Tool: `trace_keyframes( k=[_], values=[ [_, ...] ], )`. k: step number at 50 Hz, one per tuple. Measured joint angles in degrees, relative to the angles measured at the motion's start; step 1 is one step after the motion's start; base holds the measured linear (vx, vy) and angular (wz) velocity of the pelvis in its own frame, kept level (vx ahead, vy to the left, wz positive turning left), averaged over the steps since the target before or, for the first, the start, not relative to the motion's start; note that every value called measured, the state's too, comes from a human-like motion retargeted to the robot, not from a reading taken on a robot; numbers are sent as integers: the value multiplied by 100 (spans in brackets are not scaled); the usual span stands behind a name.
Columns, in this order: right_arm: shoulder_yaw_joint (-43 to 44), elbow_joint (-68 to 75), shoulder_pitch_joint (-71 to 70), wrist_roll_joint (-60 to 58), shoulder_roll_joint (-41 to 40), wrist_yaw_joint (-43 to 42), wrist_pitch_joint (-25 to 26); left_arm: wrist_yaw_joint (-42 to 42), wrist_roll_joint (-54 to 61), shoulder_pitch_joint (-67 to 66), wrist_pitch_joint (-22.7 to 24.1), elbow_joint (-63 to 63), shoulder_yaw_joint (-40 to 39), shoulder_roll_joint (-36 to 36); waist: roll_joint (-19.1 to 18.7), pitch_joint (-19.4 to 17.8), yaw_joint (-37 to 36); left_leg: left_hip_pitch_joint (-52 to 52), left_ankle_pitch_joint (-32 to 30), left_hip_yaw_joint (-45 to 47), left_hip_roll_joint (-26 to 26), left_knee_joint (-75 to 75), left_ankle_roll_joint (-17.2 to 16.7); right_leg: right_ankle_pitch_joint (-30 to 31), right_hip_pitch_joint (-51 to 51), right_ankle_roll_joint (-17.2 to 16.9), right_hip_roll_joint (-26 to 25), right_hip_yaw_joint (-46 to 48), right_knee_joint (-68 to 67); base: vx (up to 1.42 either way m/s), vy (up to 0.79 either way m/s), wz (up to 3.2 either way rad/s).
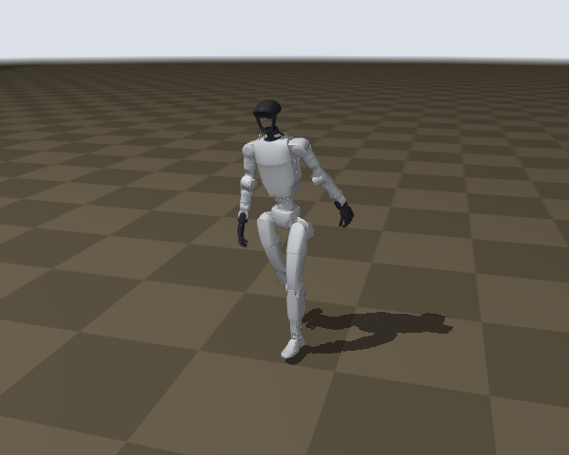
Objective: Stand up
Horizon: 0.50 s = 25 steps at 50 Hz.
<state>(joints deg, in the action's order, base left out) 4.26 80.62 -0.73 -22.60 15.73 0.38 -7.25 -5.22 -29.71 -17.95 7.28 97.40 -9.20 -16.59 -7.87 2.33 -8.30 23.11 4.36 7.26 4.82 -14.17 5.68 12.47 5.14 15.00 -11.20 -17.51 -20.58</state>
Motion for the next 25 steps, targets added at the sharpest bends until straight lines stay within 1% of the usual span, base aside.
trace_keyframes(
  k=[2,3,4,5,7,10,12,15,18,20,22,23,25],
  values=[
    [72,186,158,4,0,85,90,-57,67,233,25,0,174,2,-159,60,272,-222,237,13,158,-49,-61,733,-282,0,-452,141,-751,82,11,62],
    [120,261,243,-23,17,100,133,-89,85,389,38,0,280,11,-254,95,365,-333,314,-59,211,-32,-79,877,-545,0,-430,501,-1218,75,17,40],
    [167,326,323,-38,47,103,160,-117,72,569,43,-24,379,28,-304,119,408,-455,377,-98,206,4,-83,846,-823,0,-351,790,-1698,74,22,10],
    [213,386,402,-47,82,100,178,-143,43,760,44,-59,476,48,-332,137,426,-582,431,-122,172,49,-78,727,-1108,0,-244,1045,-2185,74,19,-23],
    [282,479,536,-32,130,129,222,-171,-46,1165,55,-247,631,56,-311,133,348,-859,548,15,213,90,-139,-63,-1640,0,-469,952,-2937,59,6,-49],
    [390,633,732,-55,153,184,296,-195,-58,1698,187,-604,900,12,-247,125,371,-1355,711,131,291,227,-289,-334,-2154,-60,-936,876,-3015,73,-12,-17],
    [489,743,761,-94,221,224,354,-258,16,2086,318,-864,1058,6,-217,84,524,-1644,791,136,182,337,-292,-521,-2477,-439,-923,830,-2677,55,-2,31],
    [583,835,826,-130,327,231,411,-309,114,2513,539,-1289,1175,30,-115,65,819,-2092,877,70,-122,582,-279,-638,-2834,-1122,-576,778,-1593,68,6,40],
    [683,877,838,-151,421,219,446,-355,252,2905,751,-1640,1278,36,150,-25,1034,-2648,899,22,-643,868,-241,-721,-2862,-1950,38,630,81,75,3,29],
    [765,910,834,-147,475,210,469,-368,323,3115,876,-1836,1347,45,377,-126,1162,-3106,896,-48,-1009,1022,-267,-756,-2856,-2623,548,695,1190,71,1,37],
    [826,941,825,-130,495,202,477,-365,384,3249,992,-1989,1434,46,452,-183,1264,-3486,799,-155,-1160,1095,-353,-571,-2907,-2935,729,1002,1944,95,-9,33],
    [837,961,811,-113,496,199,479,-364,409,3291,1048,-2047,1475,42,421,-166,1263,-3604,716,-167,-1133,1089,-434,-645,-2868,-2984,639,938,2199,94,-12,4],
    [862,1018,766,-81,528,205,496,-381,425,3321,1143,-2134,1556,67,382,-99,1163,-3739,431,-144,-1185,992,-591,-607,-2795,-2943,660,924,2243,86,-6,0]
  ],
)
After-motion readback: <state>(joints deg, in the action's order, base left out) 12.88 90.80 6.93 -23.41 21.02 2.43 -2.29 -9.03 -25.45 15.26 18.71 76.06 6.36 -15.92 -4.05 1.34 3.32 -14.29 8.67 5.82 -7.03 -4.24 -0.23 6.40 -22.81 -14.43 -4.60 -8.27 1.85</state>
